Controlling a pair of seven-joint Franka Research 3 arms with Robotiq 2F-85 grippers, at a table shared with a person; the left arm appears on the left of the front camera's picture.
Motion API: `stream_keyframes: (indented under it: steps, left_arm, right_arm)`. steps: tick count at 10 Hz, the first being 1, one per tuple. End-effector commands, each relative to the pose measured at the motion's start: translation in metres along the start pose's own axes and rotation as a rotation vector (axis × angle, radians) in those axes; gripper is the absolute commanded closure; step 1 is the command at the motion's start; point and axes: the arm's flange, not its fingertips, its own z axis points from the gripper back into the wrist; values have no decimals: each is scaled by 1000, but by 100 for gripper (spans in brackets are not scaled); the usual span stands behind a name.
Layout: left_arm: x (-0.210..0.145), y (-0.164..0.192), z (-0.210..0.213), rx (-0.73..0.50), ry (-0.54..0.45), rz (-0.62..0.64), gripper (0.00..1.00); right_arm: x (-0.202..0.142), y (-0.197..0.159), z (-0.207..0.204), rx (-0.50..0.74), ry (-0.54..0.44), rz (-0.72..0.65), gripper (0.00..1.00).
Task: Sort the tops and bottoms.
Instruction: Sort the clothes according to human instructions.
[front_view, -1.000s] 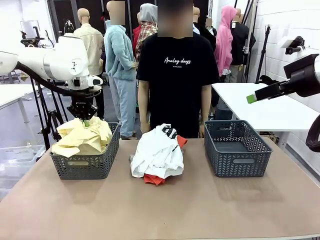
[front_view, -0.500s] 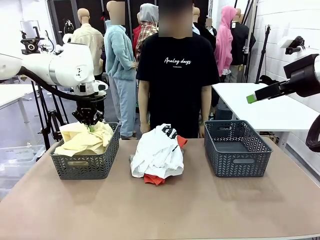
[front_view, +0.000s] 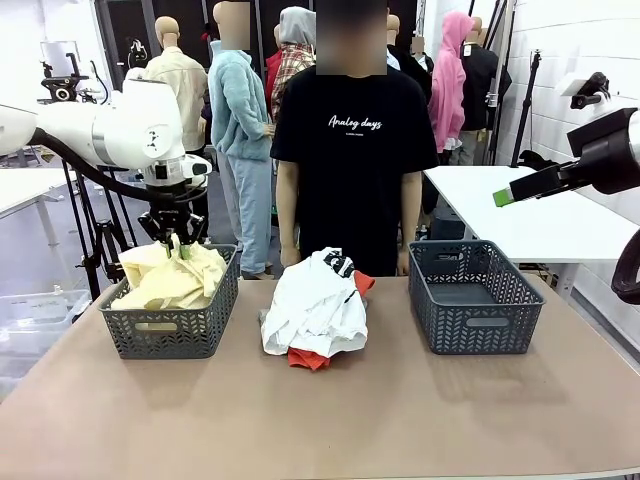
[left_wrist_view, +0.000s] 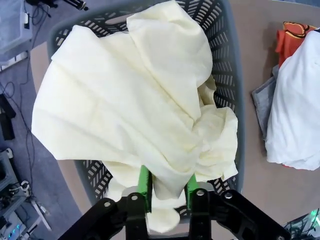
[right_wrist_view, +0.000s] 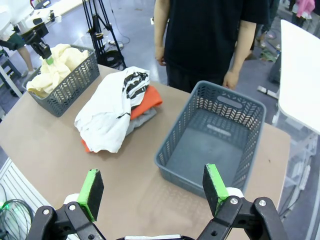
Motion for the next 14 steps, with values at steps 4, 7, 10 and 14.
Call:
stream_keyframes:
  steps: [4, 7, 10, 14]
  left_arm:
    - [-5, 7, 9, -3, -48, 42, 0]
    - [-5, 10, 13, -6, -59, 50, 0]
    - [-8, 11, 21, -32, -78, 64, 0]
    - [0, 10, 24, -13, -61, 29, 0]
  right_arm:
    - [-1, 0, -1, 10, 6, -7, 0]
    - [-1, 0, -1, 10, 6, -7, 0]
    - [-1, 0, -1, 10, 6, -7, 0]
    - [-1, 0, -1, 10, 6, -7, 0]
